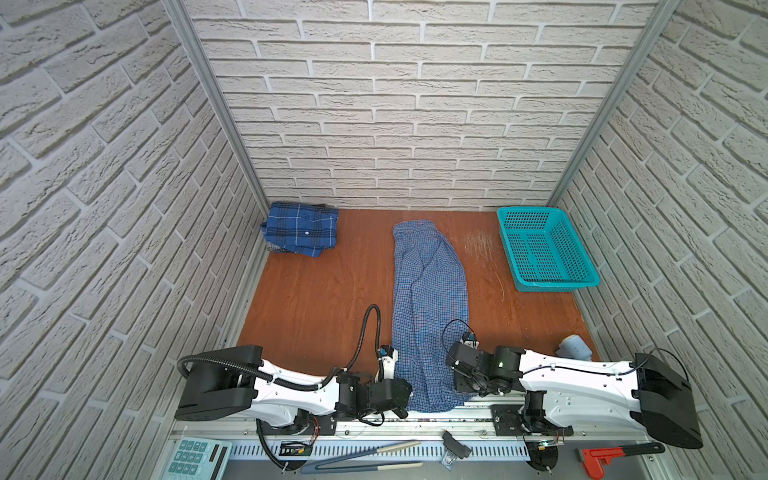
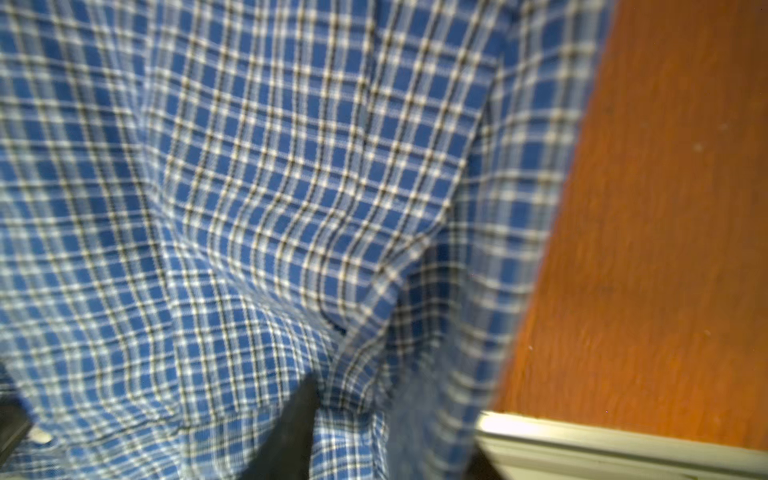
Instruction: Fold and stack the long sleeve shirts
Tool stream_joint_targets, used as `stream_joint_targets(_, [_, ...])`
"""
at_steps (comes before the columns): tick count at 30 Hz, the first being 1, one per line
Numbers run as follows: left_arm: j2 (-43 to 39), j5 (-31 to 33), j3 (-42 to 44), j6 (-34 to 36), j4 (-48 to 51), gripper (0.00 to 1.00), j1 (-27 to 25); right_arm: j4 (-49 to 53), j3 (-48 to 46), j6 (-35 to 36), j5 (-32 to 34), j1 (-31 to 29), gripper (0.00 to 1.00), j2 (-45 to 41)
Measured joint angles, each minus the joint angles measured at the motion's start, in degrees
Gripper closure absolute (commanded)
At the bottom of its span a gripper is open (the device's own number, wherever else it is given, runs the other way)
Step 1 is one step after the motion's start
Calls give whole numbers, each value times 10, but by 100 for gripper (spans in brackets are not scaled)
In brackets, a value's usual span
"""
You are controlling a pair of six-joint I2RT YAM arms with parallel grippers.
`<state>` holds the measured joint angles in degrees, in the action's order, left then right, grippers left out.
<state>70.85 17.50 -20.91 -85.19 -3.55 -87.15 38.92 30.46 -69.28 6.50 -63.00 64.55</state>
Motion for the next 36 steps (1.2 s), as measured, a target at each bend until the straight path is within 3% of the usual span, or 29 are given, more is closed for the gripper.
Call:
stream_joint_targets(3, [-38, 3, 0, 5, -7, 89, 9, 10, 25, -10, 3, -4, 92, -16])
stream_joint_targets(8, [-118, 7, 0, 31, -27, 96, 39, 32, 75, -21, 16, -6, 94, -46])
stream_joint_targets(10, [-144, 6, 0, 44, -29, 95, 57, 45, 99, -22, 31, -6, 94, -50])
stream_joint_targets(13, [-171, 2, -6, 64, -23, 86, 82, 51, 122, -22, 48, -6, 94, -49])
stream_joint_targets(18, [-163, -7, 7, 65, -38, 91, 71, 50, 95, -26, 47, -6, 93, -40])
stream_joint_targets(21, [-111, -13, 18, 50, -44, 79, 42, 47, 46, -33, 36, -6, 87, -45])
stream_joint_targets(24, [-51, -20, 16, 33, -33, 57, 20, 51, 7, -40, 26, -6, 76, -51])
stream_joint_targets(25, [-41, -21, 15, 29, -27, 47, 15, 53, 2, -42, 24, -6, 72, -52])
stream_joint_targets(29, [-50, -19, 12, 11, 7, 29, 7, 53, -12, -44, 13, -6, 58, -65])
stream_joint_targets(36, [-100, 16, -39, -16, 124, 17, -15, 49, -24, -43, 9, -6, 33, -108])
